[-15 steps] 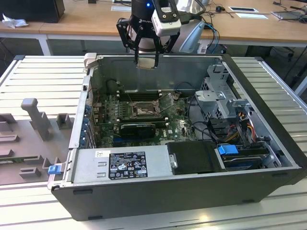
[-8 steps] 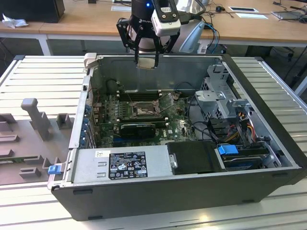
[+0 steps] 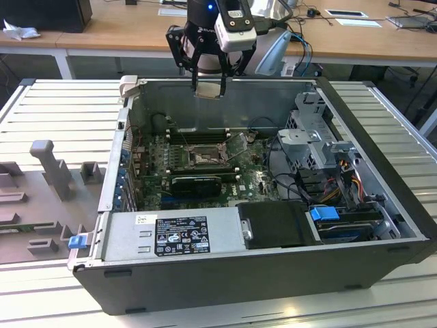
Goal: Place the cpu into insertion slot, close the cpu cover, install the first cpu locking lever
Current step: 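Place the cpu into insertion slot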
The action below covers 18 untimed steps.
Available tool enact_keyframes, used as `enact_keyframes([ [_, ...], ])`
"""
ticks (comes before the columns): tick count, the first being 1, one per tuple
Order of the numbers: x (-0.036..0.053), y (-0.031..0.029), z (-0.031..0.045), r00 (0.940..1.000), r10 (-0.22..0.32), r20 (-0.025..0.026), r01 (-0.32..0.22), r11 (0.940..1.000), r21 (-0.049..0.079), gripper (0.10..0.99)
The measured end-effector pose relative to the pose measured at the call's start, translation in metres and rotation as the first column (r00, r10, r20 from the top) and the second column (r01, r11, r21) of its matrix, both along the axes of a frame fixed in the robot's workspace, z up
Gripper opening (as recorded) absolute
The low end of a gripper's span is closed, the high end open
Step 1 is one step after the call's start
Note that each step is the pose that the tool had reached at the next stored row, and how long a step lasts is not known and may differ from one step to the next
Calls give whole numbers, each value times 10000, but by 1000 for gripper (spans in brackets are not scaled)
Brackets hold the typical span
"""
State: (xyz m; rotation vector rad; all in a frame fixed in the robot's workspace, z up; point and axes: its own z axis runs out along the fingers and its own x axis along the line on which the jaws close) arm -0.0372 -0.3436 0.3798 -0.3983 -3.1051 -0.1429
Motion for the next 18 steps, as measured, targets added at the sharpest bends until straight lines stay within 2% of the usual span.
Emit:
enact_keyframes([
  [18, 0, 0, 0, 9994, -343, 0, 343, 9994, 0, 525],
])
